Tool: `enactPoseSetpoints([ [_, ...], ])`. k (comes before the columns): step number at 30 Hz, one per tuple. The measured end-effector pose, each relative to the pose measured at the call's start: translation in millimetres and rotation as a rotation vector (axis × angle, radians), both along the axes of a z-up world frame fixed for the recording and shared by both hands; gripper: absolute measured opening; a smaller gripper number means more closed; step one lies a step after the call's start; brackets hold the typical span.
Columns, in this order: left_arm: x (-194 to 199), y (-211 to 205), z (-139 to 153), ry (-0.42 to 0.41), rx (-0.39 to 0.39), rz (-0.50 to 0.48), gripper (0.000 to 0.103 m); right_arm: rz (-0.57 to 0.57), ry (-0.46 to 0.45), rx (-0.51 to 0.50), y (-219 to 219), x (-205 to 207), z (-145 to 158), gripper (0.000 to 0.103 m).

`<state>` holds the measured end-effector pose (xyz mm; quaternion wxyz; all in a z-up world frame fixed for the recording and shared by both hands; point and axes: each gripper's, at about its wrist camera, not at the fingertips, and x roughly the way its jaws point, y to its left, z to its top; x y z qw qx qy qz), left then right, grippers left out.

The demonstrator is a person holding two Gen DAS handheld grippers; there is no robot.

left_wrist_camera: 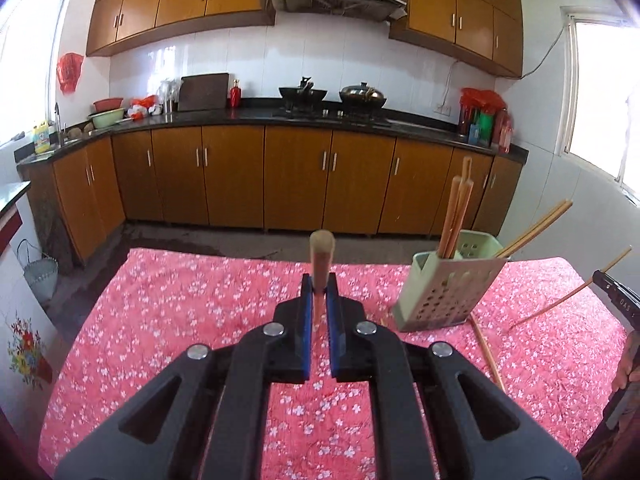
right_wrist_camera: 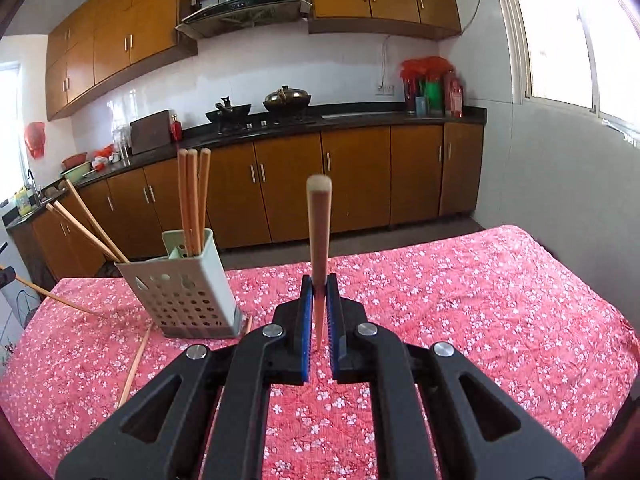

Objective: Organize utensils
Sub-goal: 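Lift both held chopsticks upright and carry them over the holder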

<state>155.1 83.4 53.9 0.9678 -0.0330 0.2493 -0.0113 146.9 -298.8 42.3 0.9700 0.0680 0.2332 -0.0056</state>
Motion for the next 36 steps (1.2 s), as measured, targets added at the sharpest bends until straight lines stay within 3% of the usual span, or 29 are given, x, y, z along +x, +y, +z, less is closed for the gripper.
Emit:
enactPoseSetpoints([
  [9, -26.0, -27.8, 37.0, -0.029, -0.017, -0.145, 0.008, 0.097, -0.083, 0.104, 4.6, -13.4, 40.9, 0.007],
  [17, -45.7, -64.6, 81.5, -0.122, -0.033, -0.274, 0.008, 0.209, -0.188, 0.174, 25.0, -21.3, 88.3, 0.007],
  [27, -6.7, -87.9, 112.7, -0.237, -0.111, -0.231, 0.008, 0.208, -0.272, 0.143, 52.3, 5.9, 109.9, 0.007],
  [36, 32.6, -96.8, 127.7, -0.355, -0.161, -0.131, 0.008, 0.185, -0.224, 0.129, 61.3, 38.6, 92.3, 0.007],
])
